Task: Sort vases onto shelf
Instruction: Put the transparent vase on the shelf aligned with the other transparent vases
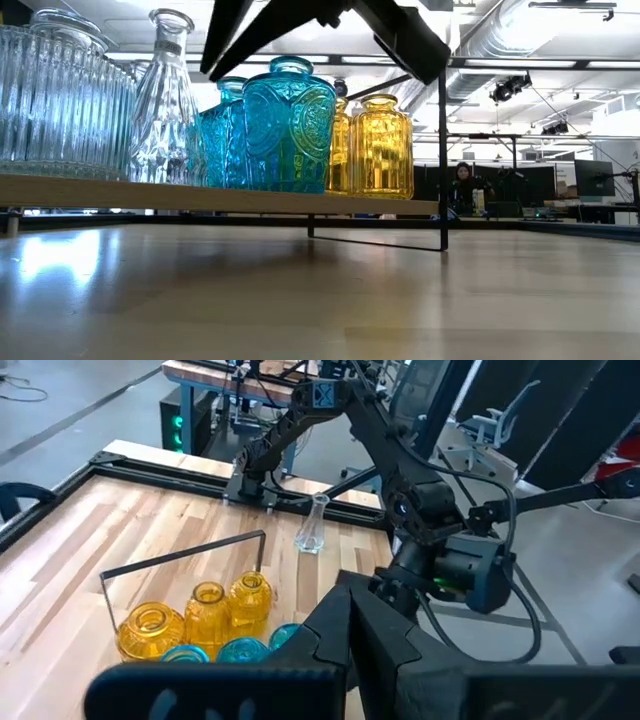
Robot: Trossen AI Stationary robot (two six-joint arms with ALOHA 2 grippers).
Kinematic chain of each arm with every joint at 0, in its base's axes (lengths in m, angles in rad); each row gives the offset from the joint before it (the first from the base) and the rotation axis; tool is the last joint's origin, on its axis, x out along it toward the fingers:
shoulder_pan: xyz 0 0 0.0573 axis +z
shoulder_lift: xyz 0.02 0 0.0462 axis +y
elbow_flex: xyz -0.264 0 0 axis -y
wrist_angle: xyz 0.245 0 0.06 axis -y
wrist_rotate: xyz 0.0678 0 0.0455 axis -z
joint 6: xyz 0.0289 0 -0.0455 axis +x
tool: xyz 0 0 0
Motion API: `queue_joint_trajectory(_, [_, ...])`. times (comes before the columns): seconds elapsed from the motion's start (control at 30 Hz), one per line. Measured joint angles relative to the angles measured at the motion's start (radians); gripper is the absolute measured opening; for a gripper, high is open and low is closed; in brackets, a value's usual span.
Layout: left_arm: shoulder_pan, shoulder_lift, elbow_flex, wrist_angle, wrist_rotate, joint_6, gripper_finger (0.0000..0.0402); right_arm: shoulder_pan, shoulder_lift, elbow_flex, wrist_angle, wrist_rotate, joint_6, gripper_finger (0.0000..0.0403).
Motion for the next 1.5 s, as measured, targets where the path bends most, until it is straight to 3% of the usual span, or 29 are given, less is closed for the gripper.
queue_joint_trajectory(0.33, [0.000, 0.002, 0.000, 0.000, 0.020, 0.000, 0.0000, -0.002, -0.005, 0.000, -0.064, 0.067, 0.102, 0.0000])
queue_joint_trajectory(1.03, [0.000, 0.002, 0.000, 0.000, 0.023, 0.000, 0.0000, -0.027, -0.005, 0.000, -0.166, 0.068, 0.180, 0.0000])
queue_joint_trajectory(1.5, [0.000, 0.002, 0.000, 0.000, 0.023, 0.003, 0.0000, 0.034, -0.075, 0.000, 0.011, 0.024, 0.086, 0.0000])
